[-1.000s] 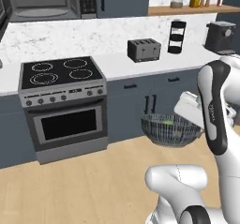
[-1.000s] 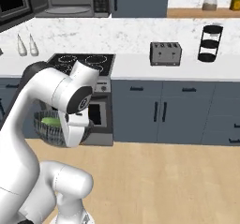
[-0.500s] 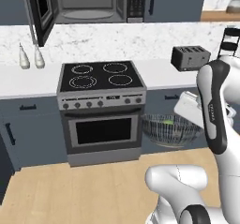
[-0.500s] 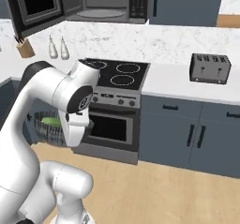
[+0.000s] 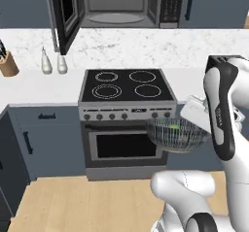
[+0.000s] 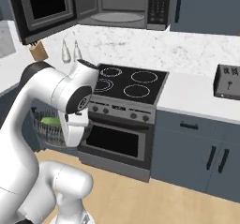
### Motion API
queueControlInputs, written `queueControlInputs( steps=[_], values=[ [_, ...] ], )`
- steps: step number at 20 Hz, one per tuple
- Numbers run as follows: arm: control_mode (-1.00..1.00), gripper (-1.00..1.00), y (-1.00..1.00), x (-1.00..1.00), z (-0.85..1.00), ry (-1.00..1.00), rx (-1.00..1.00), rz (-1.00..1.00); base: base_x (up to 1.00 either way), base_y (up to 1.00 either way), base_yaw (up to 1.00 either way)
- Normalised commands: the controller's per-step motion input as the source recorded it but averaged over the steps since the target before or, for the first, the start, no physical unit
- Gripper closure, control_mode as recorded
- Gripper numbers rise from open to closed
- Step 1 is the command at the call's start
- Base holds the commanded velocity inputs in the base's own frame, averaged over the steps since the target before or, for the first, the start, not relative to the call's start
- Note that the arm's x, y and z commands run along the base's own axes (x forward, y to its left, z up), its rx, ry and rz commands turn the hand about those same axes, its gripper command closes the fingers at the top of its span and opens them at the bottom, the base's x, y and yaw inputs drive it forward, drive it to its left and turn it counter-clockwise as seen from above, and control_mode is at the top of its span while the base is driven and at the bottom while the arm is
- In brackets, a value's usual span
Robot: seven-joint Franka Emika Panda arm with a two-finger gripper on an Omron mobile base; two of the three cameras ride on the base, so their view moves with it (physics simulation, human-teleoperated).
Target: Pick the corn from the sink and place it in the bowl. Then pick the bowl and place it in the microwave. Then close the microwave door and press the start button.
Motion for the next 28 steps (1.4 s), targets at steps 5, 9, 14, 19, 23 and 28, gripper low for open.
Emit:
queueControlInputs(
  steps=[5, 9, 14, 19, 23, 28],
  values=[
    [1.00, 1.00, 0.00, 0.00, 0.00, 0.00, 0.00, 0.00, 0.72, 0.00, 0.29],
    [1.00, 1.00, 0.00, 0.00, 0.00, 0.00, 0.00, 0.00, 0.76, 0.00, 0.29],
    [1.00, 1.00, 0.00, 0.00, 0.00, 0.00, 0.00, 0.00, 0.70, 0.00, 0.28],
    [1.00, 1.00, 0.00, 0.00, 0.00, 0.00, 0.00, 0.00, 0.51, -0.03, 0.27],
    [1.00, 1.00, 0.00, 0.00, 0.00, 0.00, 0.00, 0.00, 0.24, -0.23, 0.28],
    [1.00, 1.00, 0.00, 0.00, 0.00, 0.00, 0.00, 0.00, 0.27, -0.38, 0.26]
  ],
)
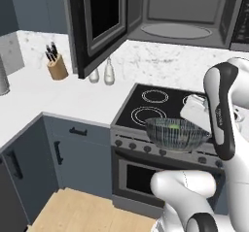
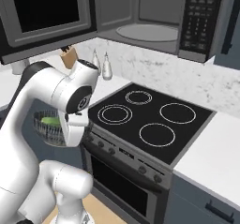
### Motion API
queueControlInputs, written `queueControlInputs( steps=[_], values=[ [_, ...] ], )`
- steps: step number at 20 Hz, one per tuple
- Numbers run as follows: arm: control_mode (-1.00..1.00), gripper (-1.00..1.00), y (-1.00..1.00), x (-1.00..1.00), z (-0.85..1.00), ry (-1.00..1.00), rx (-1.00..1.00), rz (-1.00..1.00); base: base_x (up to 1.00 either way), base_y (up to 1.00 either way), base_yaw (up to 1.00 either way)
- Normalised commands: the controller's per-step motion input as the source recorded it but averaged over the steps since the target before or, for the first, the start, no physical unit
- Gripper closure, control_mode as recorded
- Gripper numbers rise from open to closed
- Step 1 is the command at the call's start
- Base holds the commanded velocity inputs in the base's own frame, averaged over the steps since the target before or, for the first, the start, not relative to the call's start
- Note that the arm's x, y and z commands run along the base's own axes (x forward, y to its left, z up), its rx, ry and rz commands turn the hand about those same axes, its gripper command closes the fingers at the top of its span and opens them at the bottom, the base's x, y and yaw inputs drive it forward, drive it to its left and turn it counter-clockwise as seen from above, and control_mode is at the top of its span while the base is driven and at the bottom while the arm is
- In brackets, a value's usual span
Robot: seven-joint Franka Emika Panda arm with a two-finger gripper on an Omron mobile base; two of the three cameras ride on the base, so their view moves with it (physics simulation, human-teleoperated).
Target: Pick the corn from the sink and place it in the bowl. Then pick the bowl and place it in the microwave. Then close the microwave door and press the start button.
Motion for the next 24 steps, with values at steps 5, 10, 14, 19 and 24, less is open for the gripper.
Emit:
queueControlInputs(
  steps=[5, 10, 14, 19, 24],
  values=[
    [1.00, 1.00, 0.00, 0.00, 0.00, 0.00, 0.00, 0.00, 0.15, -0.70, 0.23],
    [1.00, 1.00, 0.00, 0.00, 0.00, 0.00, 0.00, 0.00, 0.21, -0.56, 0.17],
    [1.00, 1.00, 0.00, 0.00, 0.00, 0.00, 0.00, 0.00, 0.67, -0.11, 0.12],
    [1.00, 1.00, 0.00, 0.00, 0.00, 0.00, 0.00, 0.00, 0.55, -0.03, 0.08],
    [1.00, 1.00, 0.00, 0.00, 0.00, 0.00, 0.00, 0.00, 0.39, 0.05, 0.01]
  ],
)
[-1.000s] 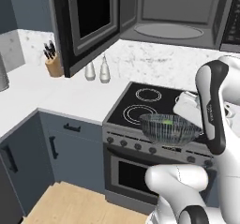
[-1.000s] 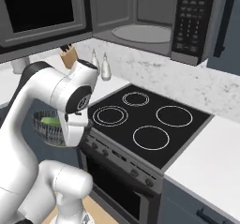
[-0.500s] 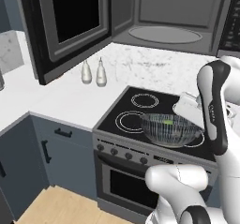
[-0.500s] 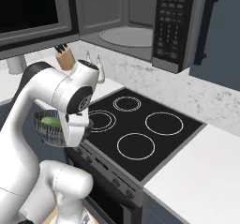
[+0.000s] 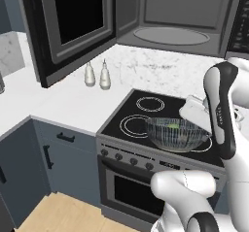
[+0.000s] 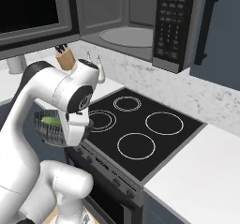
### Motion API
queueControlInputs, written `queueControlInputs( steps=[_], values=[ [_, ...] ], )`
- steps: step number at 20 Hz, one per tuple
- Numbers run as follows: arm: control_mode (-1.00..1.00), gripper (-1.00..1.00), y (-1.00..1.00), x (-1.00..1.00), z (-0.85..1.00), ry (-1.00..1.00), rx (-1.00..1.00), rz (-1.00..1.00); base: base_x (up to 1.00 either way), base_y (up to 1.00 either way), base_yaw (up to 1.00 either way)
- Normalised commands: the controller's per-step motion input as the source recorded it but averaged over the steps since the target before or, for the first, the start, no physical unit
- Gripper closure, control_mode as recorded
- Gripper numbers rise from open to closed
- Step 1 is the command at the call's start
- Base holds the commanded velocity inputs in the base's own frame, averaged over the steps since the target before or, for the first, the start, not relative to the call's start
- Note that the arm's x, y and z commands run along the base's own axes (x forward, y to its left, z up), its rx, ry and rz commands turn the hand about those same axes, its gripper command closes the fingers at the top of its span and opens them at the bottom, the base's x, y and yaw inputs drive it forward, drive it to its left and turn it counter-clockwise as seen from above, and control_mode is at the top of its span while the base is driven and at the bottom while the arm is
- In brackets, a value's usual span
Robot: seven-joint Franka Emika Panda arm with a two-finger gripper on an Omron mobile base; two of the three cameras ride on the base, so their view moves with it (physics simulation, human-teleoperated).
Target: Pick the corn from the sink and place it in the bowl. Then pick the bowl and place it in the microwave. Then close the microwave door and press the start button.
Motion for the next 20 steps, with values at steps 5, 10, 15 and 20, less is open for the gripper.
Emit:
queueControlInputs(
  steps=[5, 10, 15, 20],
  values=[
    [1.00, 1.00, 0.00, 0.00, 0.00, 0.00, 0.00, 0.00, 0.43, 0.02, 0.00],
    [1.00, 1.00, 0.00, 0.00, 0.00, 0.00, 0.00, 0.00, 0.93, 0.00, 0.00],
    [-1.00, 1.00, 0.00, 0.18, 0.00, -0.03, 0.00, 0.00, 0.57, 0.00, 0.02],
    [-1.00, 1.00, 0.08, -0.05, 0.23, -0.15, -0.01, 0.00, 0.00, 0.00, 0.00]
  ],
)
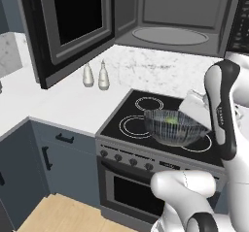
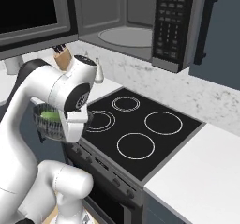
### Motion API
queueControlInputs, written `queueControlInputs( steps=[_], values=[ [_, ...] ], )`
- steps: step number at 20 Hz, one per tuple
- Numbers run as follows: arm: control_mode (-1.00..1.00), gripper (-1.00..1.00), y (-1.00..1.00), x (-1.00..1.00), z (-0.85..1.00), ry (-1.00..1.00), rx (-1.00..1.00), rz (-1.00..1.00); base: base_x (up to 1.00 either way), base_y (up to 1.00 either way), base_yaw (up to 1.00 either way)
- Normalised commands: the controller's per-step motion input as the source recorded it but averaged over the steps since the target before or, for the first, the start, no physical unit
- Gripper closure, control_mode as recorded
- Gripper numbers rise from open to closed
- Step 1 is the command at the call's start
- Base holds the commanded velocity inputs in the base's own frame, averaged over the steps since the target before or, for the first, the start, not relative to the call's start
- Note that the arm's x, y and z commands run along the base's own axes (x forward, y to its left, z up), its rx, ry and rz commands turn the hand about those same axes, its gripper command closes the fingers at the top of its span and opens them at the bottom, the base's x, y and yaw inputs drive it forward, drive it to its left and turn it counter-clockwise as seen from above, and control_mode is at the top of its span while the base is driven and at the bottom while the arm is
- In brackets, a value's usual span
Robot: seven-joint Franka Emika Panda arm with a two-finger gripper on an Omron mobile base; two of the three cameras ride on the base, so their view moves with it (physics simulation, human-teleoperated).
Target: Pick the corn from the sink and place it in the bowl. Then pick the bowl and place it in the microwave. Then close the microwave door and press the start button.
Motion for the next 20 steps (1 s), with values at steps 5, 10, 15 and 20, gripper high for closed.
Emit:
queueControlInputs(
  steps=[5, 10, 15, 20],
  values=[
    [-1.00, 1.00, 0.28, -0.27, 0.46, -0.26, -0.08, 0.00, 0.00, 0.00, 0.00],
    [-1.00, 1.00, 0.07, -0.15, 0.66, -0.11, -0.09, -0.01, 0.00, 0.00, 0.00],
    [-1.00, 1.00, 0.00, -0.06, 0.62, -0.12, -0.07, 0.00, 0.00, 0.00, 0.00],
    [-1.00, 1.00, 0.00, -0.01, 0.55, -0.21, -0.08, 0.00, 0.00, 0.00, 0.00]
  ],
)
